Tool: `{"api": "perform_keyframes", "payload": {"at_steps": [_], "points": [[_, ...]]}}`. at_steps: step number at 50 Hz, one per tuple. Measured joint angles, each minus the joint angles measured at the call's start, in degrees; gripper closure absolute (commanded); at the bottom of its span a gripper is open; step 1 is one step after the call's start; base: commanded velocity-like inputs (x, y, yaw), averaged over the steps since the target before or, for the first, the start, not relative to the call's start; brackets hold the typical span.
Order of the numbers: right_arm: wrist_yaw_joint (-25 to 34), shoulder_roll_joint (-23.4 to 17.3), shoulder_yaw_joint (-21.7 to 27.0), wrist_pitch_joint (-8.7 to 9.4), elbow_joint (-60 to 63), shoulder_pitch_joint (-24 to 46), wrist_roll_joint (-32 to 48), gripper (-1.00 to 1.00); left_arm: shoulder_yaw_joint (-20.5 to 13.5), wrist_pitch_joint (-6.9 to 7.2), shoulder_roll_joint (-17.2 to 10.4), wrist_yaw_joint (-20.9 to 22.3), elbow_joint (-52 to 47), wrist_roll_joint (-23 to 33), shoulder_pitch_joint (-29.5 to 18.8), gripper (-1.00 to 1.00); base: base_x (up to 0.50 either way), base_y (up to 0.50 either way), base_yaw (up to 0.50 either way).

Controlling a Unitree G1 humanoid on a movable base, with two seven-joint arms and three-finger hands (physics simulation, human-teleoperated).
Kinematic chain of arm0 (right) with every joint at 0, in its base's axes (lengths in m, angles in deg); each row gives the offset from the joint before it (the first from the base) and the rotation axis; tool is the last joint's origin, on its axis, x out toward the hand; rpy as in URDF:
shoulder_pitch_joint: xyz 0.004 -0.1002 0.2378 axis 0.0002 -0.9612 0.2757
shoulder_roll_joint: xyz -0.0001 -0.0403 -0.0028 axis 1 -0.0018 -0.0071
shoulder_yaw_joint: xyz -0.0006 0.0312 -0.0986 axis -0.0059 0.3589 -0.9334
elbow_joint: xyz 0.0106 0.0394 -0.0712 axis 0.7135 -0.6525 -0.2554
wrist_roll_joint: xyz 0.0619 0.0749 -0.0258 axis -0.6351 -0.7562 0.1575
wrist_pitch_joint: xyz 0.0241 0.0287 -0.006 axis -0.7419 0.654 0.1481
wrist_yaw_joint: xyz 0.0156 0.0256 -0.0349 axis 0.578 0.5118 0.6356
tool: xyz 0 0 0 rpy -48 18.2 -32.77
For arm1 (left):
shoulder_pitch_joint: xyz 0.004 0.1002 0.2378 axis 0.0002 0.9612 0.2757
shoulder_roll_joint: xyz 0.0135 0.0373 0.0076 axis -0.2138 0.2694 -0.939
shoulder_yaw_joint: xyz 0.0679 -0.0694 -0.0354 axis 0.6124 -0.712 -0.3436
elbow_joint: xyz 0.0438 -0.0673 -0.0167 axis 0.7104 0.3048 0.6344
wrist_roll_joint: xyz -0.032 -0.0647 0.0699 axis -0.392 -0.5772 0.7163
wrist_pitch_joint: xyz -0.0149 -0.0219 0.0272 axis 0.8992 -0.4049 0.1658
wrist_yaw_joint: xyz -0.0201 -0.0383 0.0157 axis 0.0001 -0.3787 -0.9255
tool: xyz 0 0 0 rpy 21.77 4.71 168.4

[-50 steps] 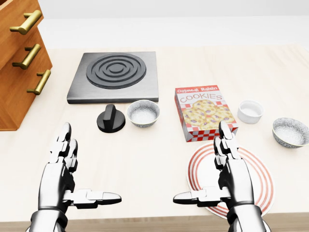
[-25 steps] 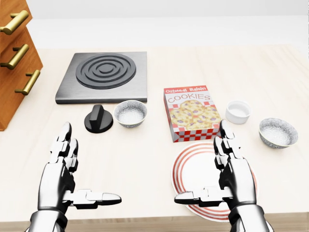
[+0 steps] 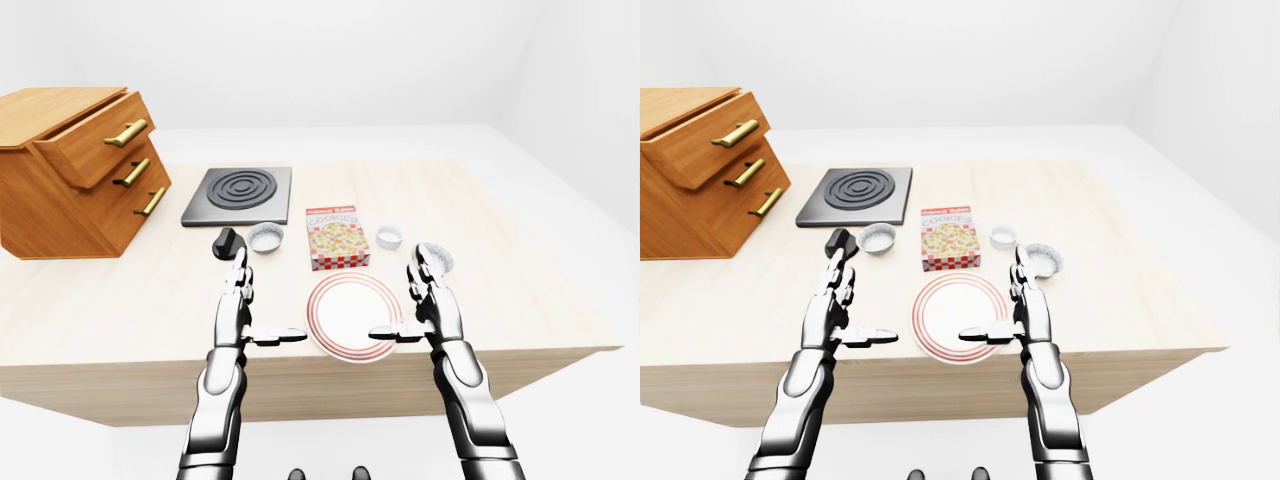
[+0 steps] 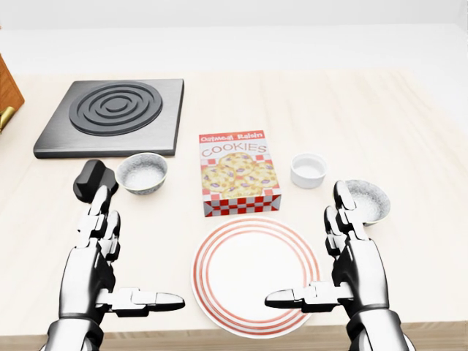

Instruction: Pick the akita bowl next to the plate and place it on the plate.

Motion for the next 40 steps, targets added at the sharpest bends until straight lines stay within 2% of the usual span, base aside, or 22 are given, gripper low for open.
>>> {"api": "perform_keyframes", "payload": {"at_steps": [19, 40], "points": [[-0.2, -0.1, 0.1, -0.04, -0.2, 0.1, 0.2, -1.00, 0.2, -0.31, 0.2, 0.2, 0.7, -0.4, -0.1, -1.00, 0.00, -0.24, 0.00], [-0.7, 0.1, -1.6, -2.77, -1.2, -0.6, 4.4, -1.00, -0.3, -0.06, 0.1, 0.0, 1.2, -1.7, -0.2, -1.00, 0.03, 0.00, 0.00]]}}
